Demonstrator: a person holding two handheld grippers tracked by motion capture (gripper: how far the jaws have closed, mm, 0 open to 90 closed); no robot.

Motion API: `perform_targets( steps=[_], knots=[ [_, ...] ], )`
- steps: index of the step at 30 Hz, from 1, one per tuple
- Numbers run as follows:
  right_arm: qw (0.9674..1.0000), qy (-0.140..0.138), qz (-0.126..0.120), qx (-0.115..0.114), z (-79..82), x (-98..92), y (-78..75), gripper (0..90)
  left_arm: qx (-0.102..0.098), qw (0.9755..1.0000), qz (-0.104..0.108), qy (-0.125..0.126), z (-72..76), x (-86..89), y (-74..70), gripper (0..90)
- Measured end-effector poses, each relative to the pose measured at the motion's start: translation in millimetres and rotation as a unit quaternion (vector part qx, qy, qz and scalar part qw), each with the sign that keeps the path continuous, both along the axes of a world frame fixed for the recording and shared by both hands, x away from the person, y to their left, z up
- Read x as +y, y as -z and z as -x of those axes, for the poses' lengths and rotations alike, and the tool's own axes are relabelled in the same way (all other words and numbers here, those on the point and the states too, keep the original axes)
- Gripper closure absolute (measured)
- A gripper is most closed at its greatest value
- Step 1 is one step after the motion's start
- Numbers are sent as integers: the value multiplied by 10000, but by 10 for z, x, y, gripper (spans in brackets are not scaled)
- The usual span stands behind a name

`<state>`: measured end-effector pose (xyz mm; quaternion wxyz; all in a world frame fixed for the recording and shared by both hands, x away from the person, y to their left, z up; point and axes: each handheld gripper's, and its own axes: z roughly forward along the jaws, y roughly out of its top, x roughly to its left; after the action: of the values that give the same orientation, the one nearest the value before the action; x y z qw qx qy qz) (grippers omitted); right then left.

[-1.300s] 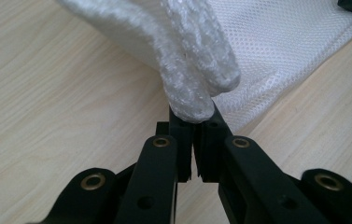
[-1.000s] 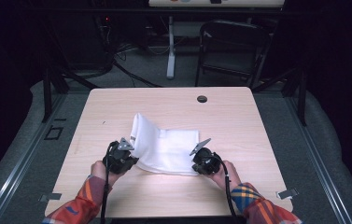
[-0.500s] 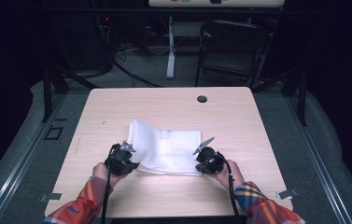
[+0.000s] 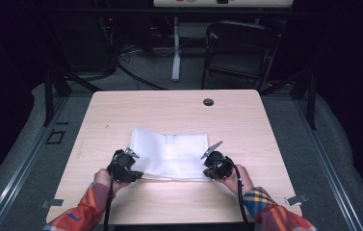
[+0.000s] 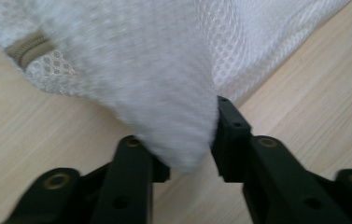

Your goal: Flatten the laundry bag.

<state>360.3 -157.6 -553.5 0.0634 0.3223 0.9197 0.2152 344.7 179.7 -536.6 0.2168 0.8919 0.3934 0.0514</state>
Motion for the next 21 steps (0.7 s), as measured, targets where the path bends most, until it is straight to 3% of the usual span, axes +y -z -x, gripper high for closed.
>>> perform_targets(
  steps=[5,9,13,16,21],
  knots=[
    [10000,4,-26,7,-1,-1,2,900,10,9996,-105,-247,43,175,-17,406],
    [10000,5,7,10,-4,-6,-2,900,-35,9987,9,-500,77,347,-45,288],
    [10000,-10,-28,23,-7,-9,-8,884,-202,9972,109,-707,113,466,-86,208],
    [9998,-39,-183,32,2,-11,-64,735,-385,9957,194,-821,133,512,-136,162],
    [9991,34,-410,-27,36,-38,-199,375,-670,9946,326,-728,138,447,-250,145]
  ],
)
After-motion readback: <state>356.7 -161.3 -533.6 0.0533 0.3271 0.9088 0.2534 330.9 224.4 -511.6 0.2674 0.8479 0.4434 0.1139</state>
